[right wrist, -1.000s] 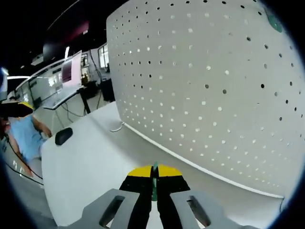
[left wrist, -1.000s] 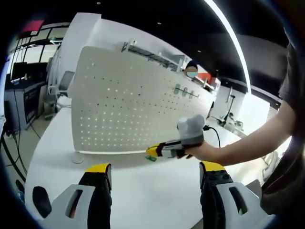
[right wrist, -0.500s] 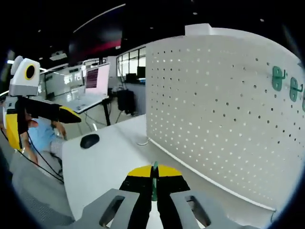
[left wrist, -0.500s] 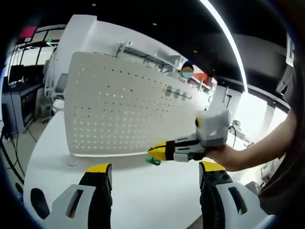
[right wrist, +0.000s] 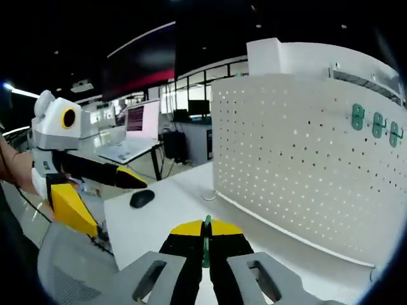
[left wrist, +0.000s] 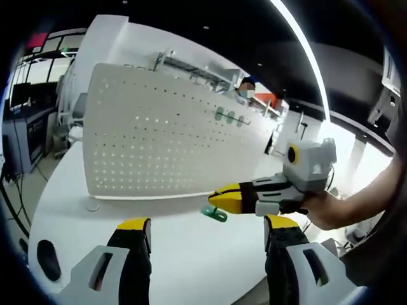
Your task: Insert the hook assembly into the mounting plate slot until the hook locks in place.
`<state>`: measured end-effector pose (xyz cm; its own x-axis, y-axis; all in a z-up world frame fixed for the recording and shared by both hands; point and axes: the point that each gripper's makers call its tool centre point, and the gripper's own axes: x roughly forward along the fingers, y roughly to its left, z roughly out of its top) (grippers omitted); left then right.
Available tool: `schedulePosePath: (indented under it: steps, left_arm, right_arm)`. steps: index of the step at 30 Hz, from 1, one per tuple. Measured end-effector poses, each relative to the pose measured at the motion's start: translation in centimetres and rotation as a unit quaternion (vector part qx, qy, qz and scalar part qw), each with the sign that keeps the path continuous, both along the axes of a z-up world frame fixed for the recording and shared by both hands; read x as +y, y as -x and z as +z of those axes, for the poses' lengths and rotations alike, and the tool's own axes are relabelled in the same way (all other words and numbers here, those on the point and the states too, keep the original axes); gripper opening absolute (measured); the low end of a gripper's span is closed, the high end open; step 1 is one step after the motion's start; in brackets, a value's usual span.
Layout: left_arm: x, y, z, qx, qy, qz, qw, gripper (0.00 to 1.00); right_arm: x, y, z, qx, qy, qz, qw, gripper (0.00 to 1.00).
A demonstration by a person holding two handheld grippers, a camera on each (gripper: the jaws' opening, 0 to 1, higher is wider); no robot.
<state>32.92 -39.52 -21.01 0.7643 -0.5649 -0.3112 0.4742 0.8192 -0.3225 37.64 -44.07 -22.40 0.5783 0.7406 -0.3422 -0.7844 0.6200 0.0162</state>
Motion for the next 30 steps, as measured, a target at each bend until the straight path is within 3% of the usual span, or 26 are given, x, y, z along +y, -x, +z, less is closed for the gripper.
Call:
schedulePosePath:
  steps: [14,24,28,30]
  left_arm:
    - [-2.6,1.8,-1.1,0.023,0.004,-0.036,0.9991,0.71]
    - [-4.0,1.9,-0.6,0.029,0.020,-0.047,0.9983,0.68]
    - [-5.0,2.0,0.7,0.040,0.073,-0.054,0.9951,0.62]
    - [-5.1,2.1,0.6,0.046,0.073,-0.060,0.9944,0.58]
  right_arm:
    - [-1.4,3.5,1.6,-0.004,-0.019,-0.015,0.9997,0.00]
    - [-2.2,4.7,3.5,-0.010,-0.039,-0.025,0.9989,0.00]
    - [-2.3,5.2,4.4,-0.018,-0.045,-0.024,0.9985,0.00]
    - [-2.5,5.3,4.8,-0.023,-0.051,-0.029,0.9980,0.00]
